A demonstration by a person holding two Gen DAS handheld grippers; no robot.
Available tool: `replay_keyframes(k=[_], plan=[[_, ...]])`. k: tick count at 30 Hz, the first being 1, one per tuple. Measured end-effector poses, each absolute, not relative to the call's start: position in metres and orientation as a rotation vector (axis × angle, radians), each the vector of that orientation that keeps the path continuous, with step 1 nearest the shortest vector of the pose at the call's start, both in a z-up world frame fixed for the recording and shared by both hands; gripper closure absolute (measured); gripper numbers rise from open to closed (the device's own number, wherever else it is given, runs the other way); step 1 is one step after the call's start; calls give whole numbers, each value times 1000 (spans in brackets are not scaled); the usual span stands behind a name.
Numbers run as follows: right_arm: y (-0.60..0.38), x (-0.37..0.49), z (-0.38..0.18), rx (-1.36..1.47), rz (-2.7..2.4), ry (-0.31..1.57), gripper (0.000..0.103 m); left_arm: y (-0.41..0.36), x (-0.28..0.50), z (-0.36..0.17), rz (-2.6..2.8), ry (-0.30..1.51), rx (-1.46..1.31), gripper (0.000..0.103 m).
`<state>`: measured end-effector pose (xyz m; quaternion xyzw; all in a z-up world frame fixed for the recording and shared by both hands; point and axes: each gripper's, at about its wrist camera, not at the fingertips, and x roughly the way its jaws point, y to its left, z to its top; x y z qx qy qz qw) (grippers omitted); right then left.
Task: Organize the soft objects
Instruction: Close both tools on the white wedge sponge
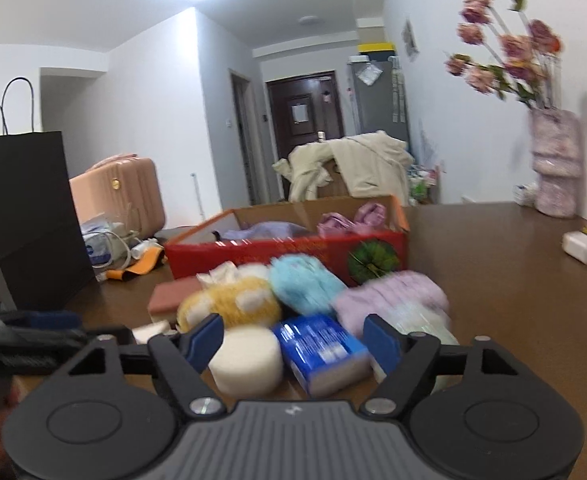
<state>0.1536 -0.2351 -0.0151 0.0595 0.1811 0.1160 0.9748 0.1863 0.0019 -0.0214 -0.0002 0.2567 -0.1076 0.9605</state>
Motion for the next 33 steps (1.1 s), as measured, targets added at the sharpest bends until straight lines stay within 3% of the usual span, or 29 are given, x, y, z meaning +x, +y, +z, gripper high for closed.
replay_keyframes(k=[5,7,9,10,13,15,16,19,33], plan=[[-197,207,-4,43,338,382,29,13,221,-37,-215,623,-34,31],[-178,233,-5,-19,384,428,34,16,227,-43,-223,644,-42,40],[-162,254,-6,-61,420,454,35,20,229,-45,-235,640,-67,58],[-155,265,-7,-84,435,472,39,23,231,-46,-254,646,-86,61],[-136,291,-10,-135,442,501,42,29,234,-46,-274,645,-130,63],[-127,303,-18,-161,423,518,51,31,234,-46,-276,645,-138,65],[-124,305,-21,-181,409,513,63,31,234,-46,-281,646,-145,66],[-125,303,-23,-176,406,493,72,32,236,-46,-292,648,-159,67],[-170,212,16,-49,432,345,75,38,189,-32,-299,496,-189,69]])
